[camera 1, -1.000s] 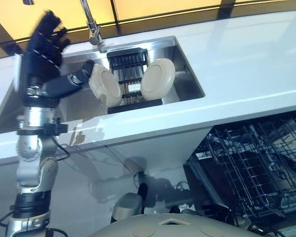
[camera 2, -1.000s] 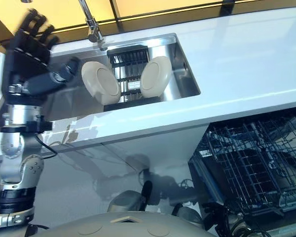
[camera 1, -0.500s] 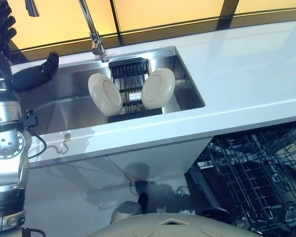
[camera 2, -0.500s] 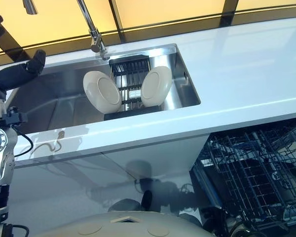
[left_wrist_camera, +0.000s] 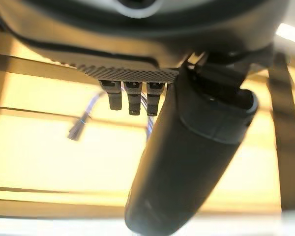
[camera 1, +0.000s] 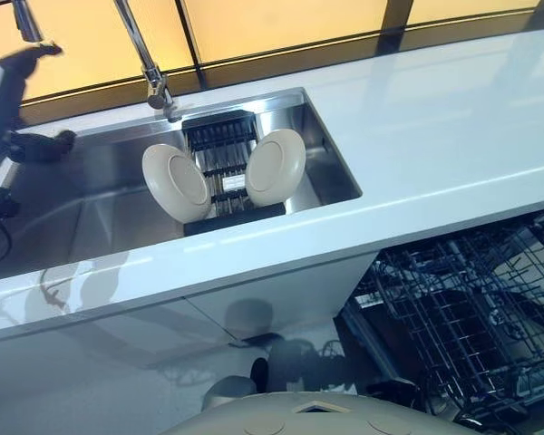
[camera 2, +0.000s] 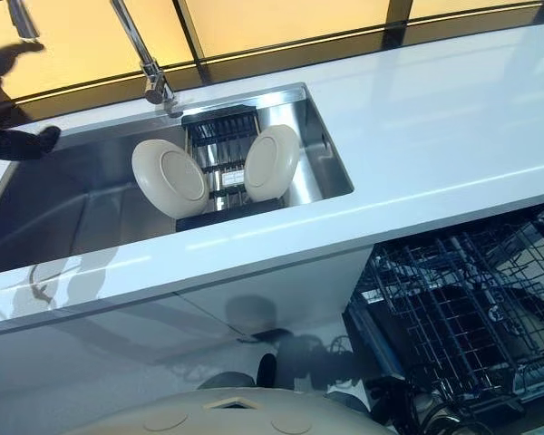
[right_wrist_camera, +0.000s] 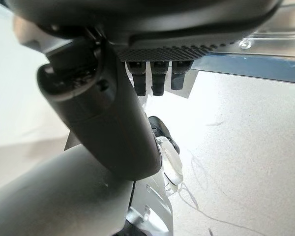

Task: Pick up plates and place into dishwasher.

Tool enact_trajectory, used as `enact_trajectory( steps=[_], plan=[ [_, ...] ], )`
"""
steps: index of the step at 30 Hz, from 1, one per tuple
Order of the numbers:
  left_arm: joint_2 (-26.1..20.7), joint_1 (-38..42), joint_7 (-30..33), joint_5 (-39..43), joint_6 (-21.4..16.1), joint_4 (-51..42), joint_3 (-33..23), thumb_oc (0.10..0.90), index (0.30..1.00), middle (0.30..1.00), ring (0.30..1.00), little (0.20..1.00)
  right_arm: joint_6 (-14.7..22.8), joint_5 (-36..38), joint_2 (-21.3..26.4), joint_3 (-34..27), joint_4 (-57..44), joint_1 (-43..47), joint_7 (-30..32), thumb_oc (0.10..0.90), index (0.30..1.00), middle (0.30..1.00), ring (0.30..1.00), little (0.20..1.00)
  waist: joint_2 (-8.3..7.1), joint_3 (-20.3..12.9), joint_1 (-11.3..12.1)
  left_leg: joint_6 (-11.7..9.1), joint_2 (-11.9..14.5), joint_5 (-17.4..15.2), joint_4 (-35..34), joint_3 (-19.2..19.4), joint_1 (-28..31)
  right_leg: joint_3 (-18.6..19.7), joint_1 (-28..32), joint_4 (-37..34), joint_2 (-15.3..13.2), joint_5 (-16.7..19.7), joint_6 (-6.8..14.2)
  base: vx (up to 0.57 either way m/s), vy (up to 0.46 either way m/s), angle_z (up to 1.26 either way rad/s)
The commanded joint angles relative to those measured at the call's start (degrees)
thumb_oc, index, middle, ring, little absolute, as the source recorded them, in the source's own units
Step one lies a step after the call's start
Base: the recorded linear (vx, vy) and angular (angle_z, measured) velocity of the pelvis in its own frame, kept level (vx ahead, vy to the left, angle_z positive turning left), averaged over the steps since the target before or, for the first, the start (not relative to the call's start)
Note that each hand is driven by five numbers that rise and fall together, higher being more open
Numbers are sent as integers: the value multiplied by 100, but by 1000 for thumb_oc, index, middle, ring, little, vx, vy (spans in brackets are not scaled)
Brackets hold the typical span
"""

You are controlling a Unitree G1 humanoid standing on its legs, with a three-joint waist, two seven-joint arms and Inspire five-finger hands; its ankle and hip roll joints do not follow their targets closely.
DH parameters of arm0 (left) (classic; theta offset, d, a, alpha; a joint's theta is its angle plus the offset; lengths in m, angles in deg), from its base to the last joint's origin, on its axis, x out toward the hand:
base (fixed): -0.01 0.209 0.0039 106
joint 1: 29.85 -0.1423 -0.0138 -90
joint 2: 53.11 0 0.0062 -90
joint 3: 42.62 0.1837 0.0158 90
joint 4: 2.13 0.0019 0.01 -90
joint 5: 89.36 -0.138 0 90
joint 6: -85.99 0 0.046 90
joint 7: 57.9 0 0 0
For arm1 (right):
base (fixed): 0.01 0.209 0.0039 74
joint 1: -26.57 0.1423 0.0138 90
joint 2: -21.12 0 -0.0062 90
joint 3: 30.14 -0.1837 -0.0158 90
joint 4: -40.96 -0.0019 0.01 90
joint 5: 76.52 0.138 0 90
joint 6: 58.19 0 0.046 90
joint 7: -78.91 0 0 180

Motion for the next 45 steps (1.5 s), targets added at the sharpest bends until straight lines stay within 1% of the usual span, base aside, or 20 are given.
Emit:
enact_trajectory(
  steps=[1,5,9,10,11,12,16,18,22,26,29,32,39,45],
  plan=[
    [-873,1025,389,-964,-313,287,-348,800,900,900,900,900,158,122,173,-27,-364,391,-265,800,900,900,900,900,182,-57,-189,222,-294,-942,141,373,298,221,-335,181,67,136,445,12,17,-7],
    [-1157,1406,355,-1157,-388,438,45,800,900,900,900,900,154,191,207,-7,-406,391,-289,800,900,900,900,900,192,-73,-251,251,-306,-963,138,425,308,285,-356,137,84,196,480,6,10,-13],
    [-1192,1591,250,-1349,-507,511,336,800,900,900,900,900,138,274,200,-32,-454,383,-291,800,900,900,900,900,193,-79,-283,268,-317,-975,122,466,325,349,-368,90,108,245,501,2,7,-8],
    [-1163,1617,165,-1318,-463,534,413,800,900,900,900,900,125,300,197,-27,-467,385,-284,800,900,900,900,900,194,-75,-298,271,-322,-977,114,470,330,372,-372,74,116,261,506,-10,8,-14],
    [-1110,1633,7,-1023,-370,577,465,800,900,900,900,900,95,326,194,-39,-487,391,-290,800,900,900,900,900,193,-74,-305,277,-328,-980,109,477,333,390,-376,57,122,278,512,-16,8,-17],
    [-1060,1635,-142,-1029,-335,596,486,800,900,900,900,900,73,332,190,-61,-493,395,-305,800,900,900,900,900,190,-72,-305,281,-329,-986,109,488,335,401,-377,45,125,286,516,-18,9,-17],
    [-956,1558,-259,-1772,-349,710,546,800,900,900,900,900,52,334,190,-105,-459,391,-335,800,900,900,900,900,183,-62,-336,293,-345,-991,103,513,333,460,-390,2,139,324,534,-23,13,-10],
    [-994,1597,-313,-2086,-258,798,621,800,900,900,900,900,22,345,201,-118,-445,394,-342,800,900,900,900,900,180,-63,-350,301,-350,-992,101,533,326,477,-396,-22,143,346,543,-28,9,-6],
    [-1124,1634,-378,-2417,-333,1045,708,800,900,900,900,900,-16,364,229,-130,-473,370,-350,800,900,900,900,900,185,-57,-362,310,-358,-985,96,550,313,498,-408,-56,154,383,550,-21,11,-8],
    [-1231,1682,-479,-2529,-420,1279,817,800,900,900,900,900,-37,404,258,-128,-522,360,-354,800,900,900,900,900,188,-45,-365,313,-369,-974,100,546,292,513,-424,-79,158,418,559,-22,8,-6],
    [-1254,1681,-597,-2414,-460,1369,837,800,900,900,900,900,-58,415,258,-126,-576,357,-354,800,900,900,900,900,190,-43,-364,316,-378,-974,92,538,288,522,-427,-104,164,435,565,0,0,0],
    [-1191,1699,-754,-2437,-486,1433,884,800,900,900,900,900,-70,427,247,-108,-607,368,-341,800,900,900,900,900,191,-43,-363,328,-400,-966,86,504,269,568,-442,-120,175,449,566,0,0,0],
    [-1059,1649,-790,-2501,-564,1419,862,800,900,900,900,900,-71,431,236,-100,-623,391,-347,800,900,900,900,900,164,-40,-342,320,-404,-961,75,507,269,551,-436,-149,194,468,566,0,0,0],
    [-945,1616,-746,-2528,-433,1261,824,800,900,900,900,900,-41,429,218,-110,-603,394,-305,800,900,900,900,900,140,-39,-337,317,-395,-962,72,523,258,540,-447,-143,196,457,562,0,0,0]
  ],
)
